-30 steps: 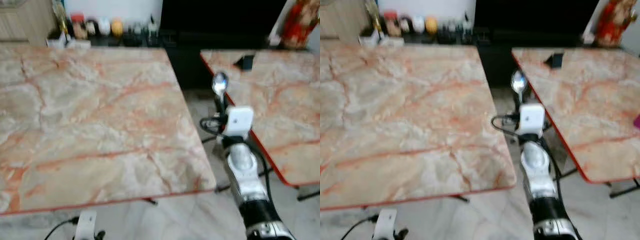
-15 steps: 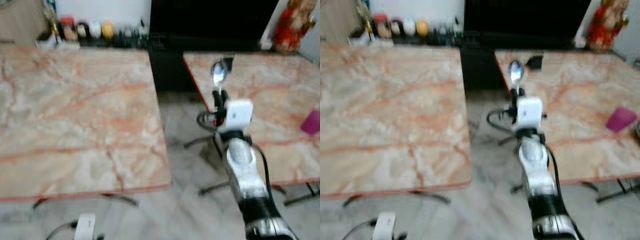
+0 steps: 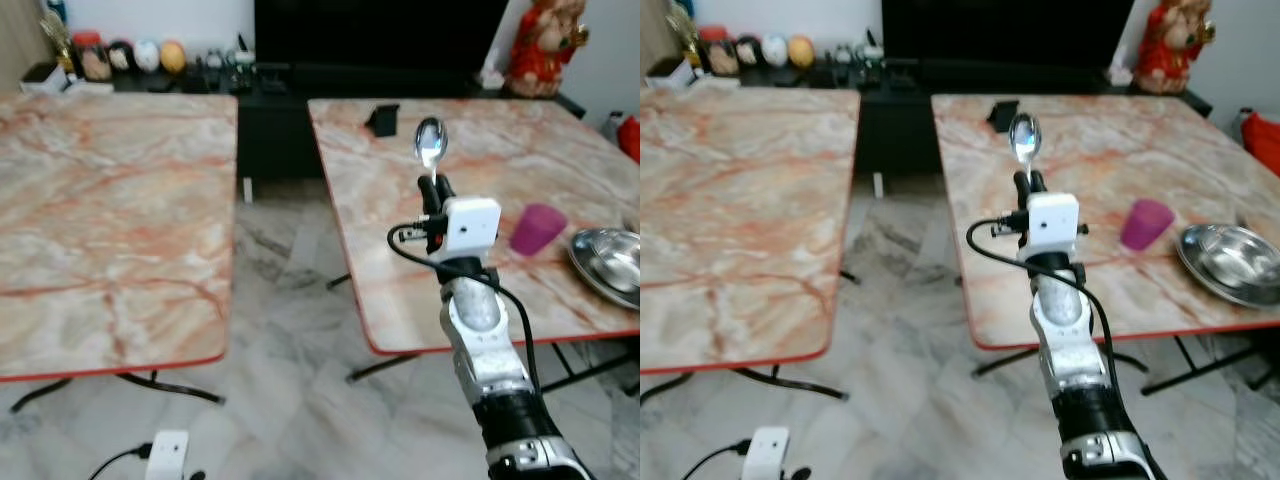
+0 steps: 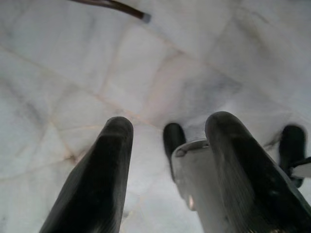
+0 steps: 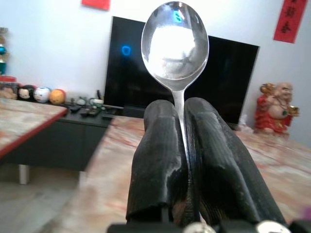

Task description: Setting the table

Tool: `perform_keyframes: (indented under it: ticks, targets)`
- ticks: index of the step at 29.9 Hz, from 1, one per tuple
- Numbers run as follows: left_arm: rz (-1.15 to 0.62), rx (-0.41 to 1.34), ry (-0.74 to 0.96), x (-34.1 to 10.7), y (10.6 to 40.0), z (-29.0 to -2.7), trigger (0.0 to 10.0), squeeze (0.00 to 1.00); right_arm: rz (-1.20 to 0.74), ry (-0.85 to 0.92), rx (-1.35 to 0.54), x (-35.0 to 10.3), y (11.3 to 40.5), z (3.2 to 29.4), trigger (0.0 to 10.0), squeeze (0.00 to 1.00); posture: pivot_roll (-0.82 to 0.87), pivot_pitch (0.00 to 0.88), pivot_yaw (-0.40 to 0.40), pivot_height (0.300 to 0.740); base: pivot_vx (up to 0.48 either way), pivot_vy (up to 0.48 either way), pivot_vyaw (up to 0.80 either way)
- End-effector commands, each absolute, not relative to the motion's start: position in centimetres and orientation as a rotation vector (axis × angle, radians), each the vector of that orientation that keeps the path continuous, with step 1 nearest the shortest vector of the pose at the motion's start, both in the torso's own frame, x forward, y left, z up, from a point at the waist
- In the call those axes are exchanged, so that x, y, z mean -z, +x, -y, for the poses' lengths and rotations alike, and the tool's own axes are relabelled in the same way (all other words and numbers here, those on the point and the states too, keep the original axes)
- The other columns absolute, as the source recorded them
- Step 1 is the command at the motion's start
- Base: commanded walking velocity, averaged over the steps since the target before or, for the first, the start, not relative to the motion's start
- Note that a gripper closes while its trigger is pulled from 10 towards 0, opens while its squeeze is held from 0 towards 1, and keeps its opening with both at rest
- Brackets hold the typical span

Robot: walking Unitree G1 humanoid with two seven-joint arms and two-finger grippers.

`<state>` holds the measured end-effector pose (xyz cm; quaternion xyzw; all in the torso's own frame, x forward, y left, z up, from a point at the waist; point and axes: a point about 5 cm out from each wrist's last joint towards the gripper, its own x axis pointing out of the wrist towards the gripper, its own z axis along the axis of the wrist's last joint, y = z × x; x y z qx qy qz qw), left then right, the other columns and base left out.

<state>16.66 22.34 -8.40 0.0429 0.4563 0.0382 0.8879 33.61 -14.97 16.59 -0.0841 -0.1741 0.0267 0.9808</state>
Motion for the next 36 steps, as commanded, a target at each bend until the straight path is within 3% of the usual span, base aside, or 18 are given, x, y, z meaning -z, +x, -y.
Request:
perform_keyframes:
  ticks: [1, 6, 36]
  targets:
    - [-0.962, -0.056, 0.076, 8.72, 16.38, -21.46, 10.0, 0.0, 0.36, -0.19, -0.042, -16.9, 33.6, 15.59, 10.0, 0.0, -0.08, 0.0, -0.043, 0.74, 0.0, -0.435, 0.0]
    - [-0.958, -0.058, 0.071, 8.67, 16.53, -21.39, 10.0, 0.0, 0.355, -0.201, -0.036, -16.82, 33.51, 15.66, 10.0, 0.0, -0.08, 0.0, -0.044, 0.74, 0.0, -0.431, 0.61]
    - [-0.955, -0.06, 0.068, 8.68, 16.44, -21.46, 10.0, 0.0, 0.344, -0.182, -0.021, -16.75, 33.69, 15.95, 10.0, 0.0, -0.08, 0.0, -0.046, 0.74, 0.0, -0.42, 0.0]
